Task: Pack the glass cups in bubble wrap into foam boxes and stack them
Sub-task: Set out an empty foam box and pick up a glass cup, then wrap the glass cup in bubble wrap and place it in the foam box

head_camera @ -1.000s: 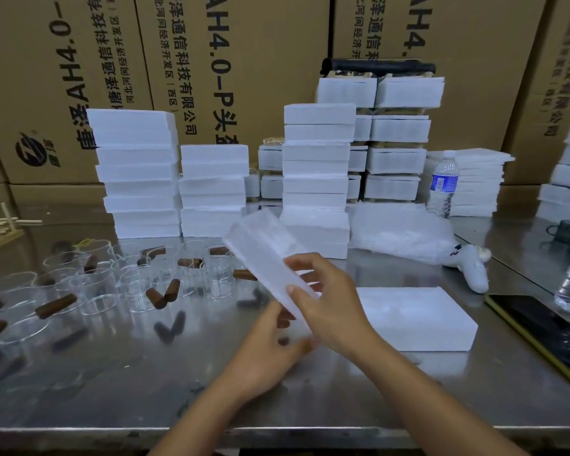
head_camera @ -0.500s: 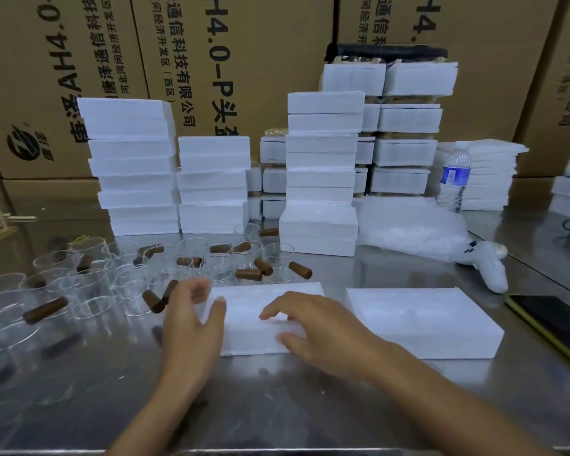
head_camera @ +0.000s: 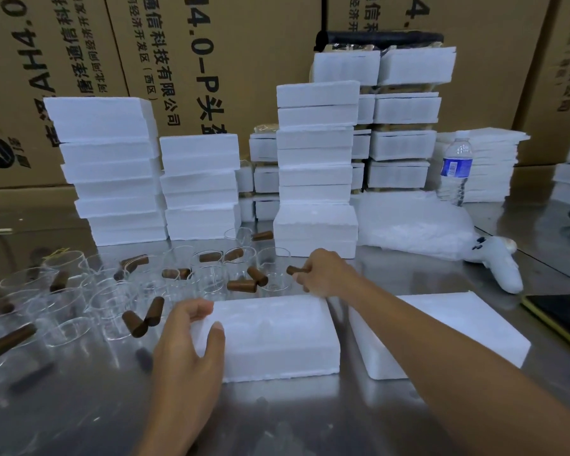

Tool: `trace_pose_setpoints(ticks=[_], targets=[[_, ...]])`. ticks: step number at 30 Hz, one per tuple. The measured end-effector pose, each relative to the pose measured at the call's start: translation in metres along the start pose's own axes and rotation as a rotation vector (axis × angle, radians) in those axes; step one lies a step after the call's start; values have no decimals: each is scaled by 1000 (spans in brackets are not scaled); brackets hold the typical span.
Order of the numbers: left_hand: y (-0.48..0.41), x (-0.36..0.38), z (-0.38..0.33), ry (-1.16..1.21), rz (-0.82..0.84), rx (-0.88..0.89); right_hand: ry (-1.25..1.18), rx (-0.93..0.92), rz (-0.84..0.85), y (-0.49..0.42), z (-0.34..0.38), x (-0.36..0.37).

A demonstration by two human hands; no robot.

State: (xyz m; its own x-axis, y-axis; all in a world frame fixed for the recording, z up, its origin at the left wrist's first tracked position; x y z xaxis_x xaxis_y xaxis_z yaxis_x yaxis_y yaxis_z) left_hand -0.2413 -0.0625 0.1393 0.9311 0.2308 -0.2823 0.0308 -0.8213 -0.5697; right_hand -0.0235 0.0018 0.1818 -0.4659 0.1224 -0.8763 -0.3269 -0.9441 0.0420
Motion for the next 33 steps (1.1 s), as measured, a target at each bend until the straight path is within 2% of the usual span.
trace_pose_setpoints(ticks=[5, 7, 9, 11, 15, 17, 19, 23, 26, 29, 33], targets=[[-9, 0, -14, 12, -51, 45, -60, -18, -169, -1, -11, -18], [-21, 6, -28, 18, -57, 116, -209, -76, -248, 3, -18, -32], [-35, 20, -43, 129, -46, 134, -411, -163, -287, 13, -24, -48], [-50, 39, -56, 332, 4, 29, -531, -242, -238, 25, -29, -63], [-66, 84, -73, 792, 300, -307, -685, -306, 11, 41, -44, -76], [-66, 98, -77, 993, 418, -407, -755, -307, 106, 42, -52, -79], [-64, 106, -78, 1146, 453, -469, -774, -300, 146, 40, -58, -81], [-62, 113, -68, 1309, 339, -579, -690, -258, 98, 23, -70, -87], [-65, 108, -61, 1341, 242, -635, -679, -136, -135, -11, -89, -95], [-69, 102, -60, 1365, 207, -649, -372, -21, -362, -45, -119, -95], [-72, 99, -62, 1400, 219, -655, 121, 139, -320, -69, -159, -84]])
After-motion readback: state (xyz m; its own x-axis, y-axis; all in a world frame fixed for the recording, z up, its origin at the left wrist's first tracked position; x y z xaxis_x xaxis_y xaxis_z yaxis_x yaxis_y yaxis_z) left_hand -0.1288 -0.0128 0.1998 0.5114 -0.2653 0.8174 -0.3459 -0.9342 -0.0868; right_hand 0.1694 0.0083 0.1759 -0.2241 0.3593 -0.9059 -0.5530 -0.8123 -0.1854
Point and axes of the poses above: each hand's wrist, its own y-axis away from the middle knuckle, its own x-axis out of the palm, z = x × y, the point moved 2 cm from there along -y, towards the middle knuckle, and after that the axes turned 5 degrees about x, right-handed, at the moved point
